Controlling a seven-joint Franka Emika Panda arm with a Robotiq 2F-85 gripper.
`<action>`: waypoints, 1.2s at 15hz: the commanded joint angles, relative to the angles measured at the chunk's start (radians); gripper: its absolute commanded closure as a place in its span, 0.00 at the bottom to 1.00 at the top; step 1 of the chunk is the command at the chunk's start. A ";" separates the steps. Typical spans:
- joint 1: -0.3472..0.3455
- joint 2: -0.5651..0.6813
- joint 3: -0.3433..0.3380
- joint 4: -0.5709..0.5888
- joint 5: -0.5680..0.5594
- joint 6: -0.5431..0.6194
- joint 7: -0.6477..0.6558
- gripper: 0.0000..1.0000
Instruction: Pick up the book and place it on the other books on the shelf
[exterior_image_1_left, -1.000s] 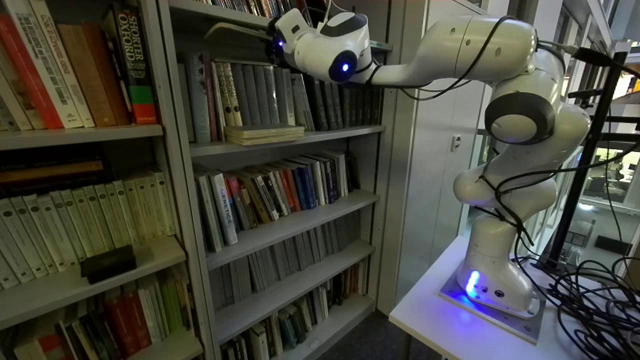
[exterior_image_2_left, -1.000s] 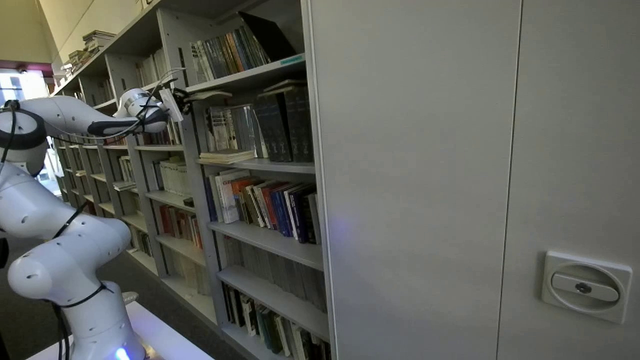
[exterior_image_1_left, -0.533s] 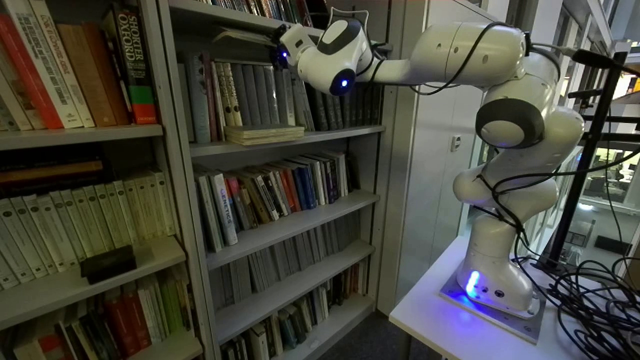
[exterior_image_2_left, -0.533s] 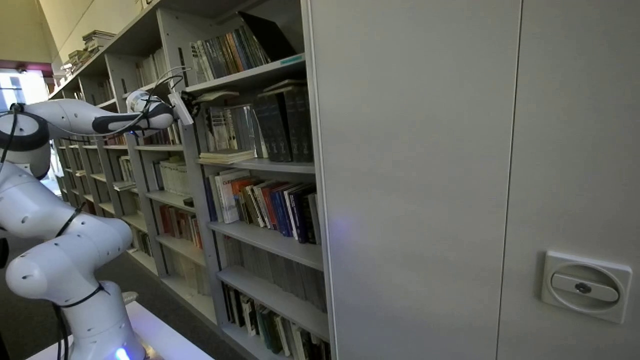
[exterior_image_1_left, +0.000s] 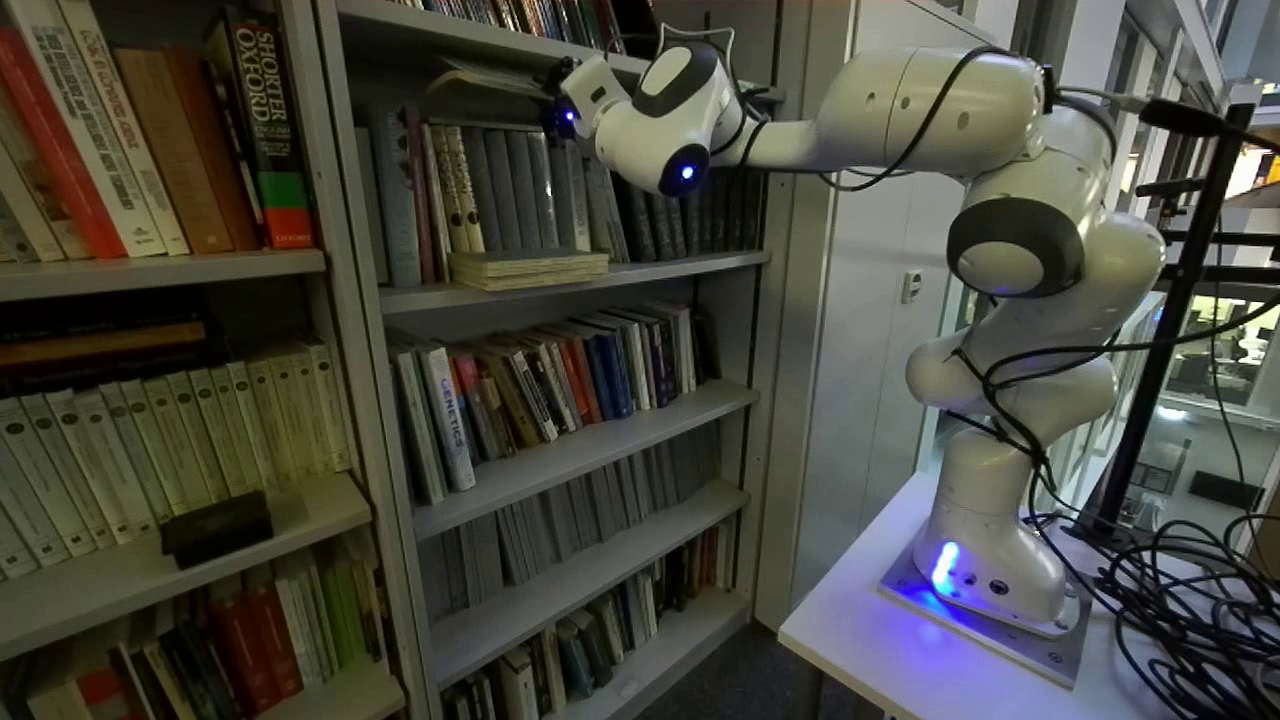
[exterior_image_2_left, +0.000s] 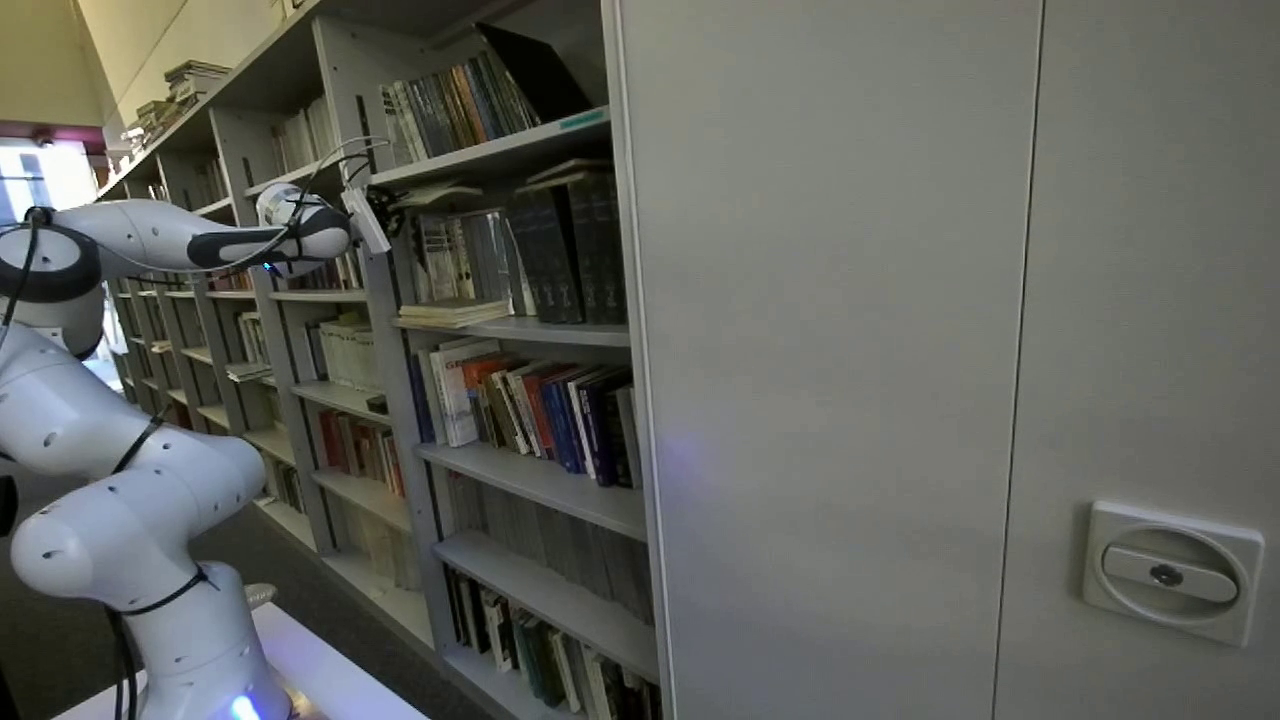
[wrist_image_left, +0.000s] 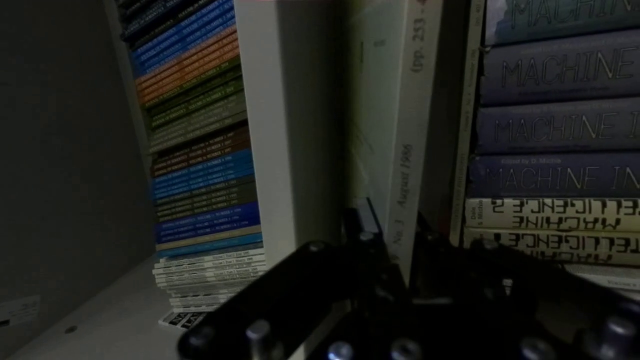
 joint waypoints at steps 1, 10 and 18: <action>0.000 0.000 0.000 0.000 0.000 0.000 0.000 0.89; -0.183 -0.016 0.137 0.089 -0.022 -0.118 0.059 0.97; -0.305 -0.018 0.209 0.127 -0.011 -0.191 0.051 0.97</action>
